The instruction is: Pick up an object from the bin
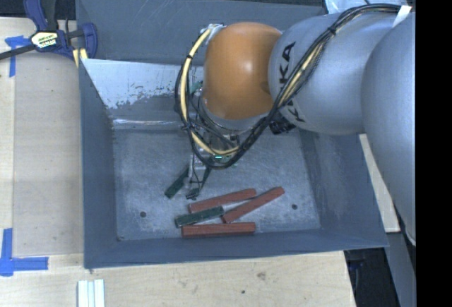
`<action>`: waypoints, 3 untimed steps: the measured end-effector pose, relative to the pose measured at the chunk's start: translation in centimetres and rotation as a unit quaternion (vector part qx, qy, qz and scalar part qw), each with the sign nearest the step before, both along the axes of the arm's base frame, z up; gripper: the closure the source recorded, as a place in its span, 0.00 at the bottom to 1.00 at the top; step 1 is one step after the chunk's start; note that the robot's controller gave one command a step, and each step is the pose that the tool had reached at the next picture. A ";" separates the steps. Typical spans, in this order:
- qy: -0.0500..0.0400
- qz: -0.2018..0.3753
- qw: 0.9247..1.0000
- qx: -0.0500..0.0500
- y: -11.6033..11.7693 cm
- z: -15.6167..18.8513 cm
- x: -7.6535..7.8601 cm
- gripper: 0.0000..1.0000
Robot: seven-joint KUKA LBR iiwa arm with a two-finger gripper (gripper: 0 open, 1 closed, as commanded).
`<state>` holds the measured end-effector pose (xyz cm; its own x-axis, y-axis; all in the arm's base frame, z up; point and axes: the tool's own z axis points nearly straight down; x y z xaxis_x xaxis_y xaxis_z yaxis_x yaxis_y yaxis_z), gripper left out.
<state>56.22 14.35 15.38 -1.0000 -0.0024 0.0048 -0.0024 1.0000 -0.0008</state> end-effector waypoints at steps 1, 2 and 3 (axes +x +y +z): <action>-0.004 -0.001 1.000 0.001 0.0 0.4 0.2 0.00; 0.000 0.032 0.999 0.001 0.1 -7.3 -3.3 0.00; -0.007 0.040 0.999 0.003 -2.7 -7.9 -2.3 1.00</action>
Offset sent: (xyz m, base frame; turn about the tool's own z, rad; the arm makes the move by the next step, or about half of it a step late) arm -0.0403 0.0087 -0.0838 -0.0702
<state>53.92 11.69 7.45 -0.9966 -0.0815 -0.0095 -0.0816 0.9967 0.0040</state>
